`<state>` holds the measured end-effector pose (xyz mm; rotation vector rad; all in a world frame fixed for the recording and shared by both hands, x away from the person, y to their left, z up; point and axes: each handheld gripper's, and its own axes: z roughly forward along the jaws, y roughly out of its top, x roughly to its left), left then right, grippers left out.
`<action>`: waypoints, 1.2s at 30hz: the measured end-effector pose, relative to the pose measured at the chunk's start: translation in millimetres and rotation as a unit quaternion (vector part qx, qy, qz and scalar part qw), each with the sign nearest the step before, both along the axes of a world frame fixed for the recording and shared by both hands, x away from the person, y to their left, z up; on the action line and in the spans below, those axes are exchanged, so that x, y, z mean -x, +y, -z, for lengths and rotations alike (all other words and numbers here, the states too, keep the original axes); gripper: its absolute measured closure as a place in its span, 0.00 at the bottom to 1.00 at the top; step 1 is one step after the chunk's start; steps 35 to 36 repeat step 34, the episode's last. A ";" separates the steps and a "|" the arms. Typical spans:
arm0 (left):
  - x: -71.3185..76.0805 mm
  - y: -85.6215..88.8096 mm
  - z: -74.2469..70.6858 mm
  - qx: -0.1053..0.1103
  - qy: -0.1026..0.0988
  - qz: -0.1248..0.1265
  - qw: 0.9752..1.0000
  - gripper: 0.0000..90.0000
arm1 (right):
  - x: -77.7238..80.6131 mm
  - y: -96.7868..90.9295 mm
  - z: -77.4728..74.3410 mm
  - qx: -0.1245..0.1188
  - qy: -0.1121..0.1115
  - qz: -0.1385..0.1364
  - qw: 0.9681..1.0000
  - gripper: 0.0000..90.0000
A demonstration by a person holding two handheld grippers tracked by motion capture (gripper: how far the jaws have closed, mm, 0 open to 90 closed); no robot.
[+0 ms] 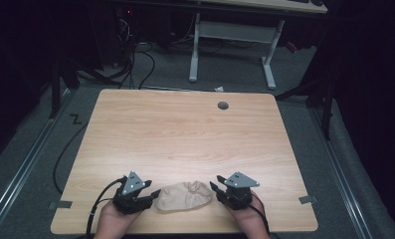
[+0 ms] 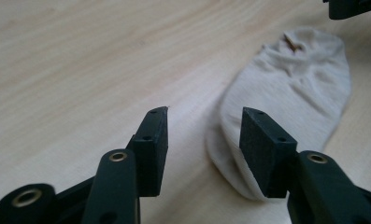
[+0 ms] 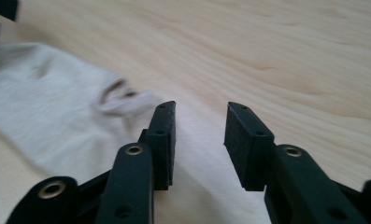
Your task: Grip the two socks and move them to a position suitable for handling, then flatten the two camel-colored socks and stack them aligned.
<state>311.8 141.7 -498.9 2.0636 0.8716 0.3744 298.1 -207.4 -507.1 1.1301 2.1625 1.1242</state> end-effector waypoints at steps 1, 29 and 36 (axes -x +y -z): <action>-4.7 3.3 -0.1 0.000 -0.008 -0.007 1.000 0.56 | -1.5 -5.6 -0.2 -0.004 -0.002 0.013 1.000 0.68; -45.1 60.6 15.6 -0.028 0.008 -0.109 0.994 0.51 | -24.6 -97.4 13.3 0.006 -0.009 0.165 0.986 0.57; -42.1 60.6 7.6 -0.009 0.003 -0.101 0.995 0.51 | -23.2 -91.8 10.6 0.014 -0.016 0.156 0.988 0.57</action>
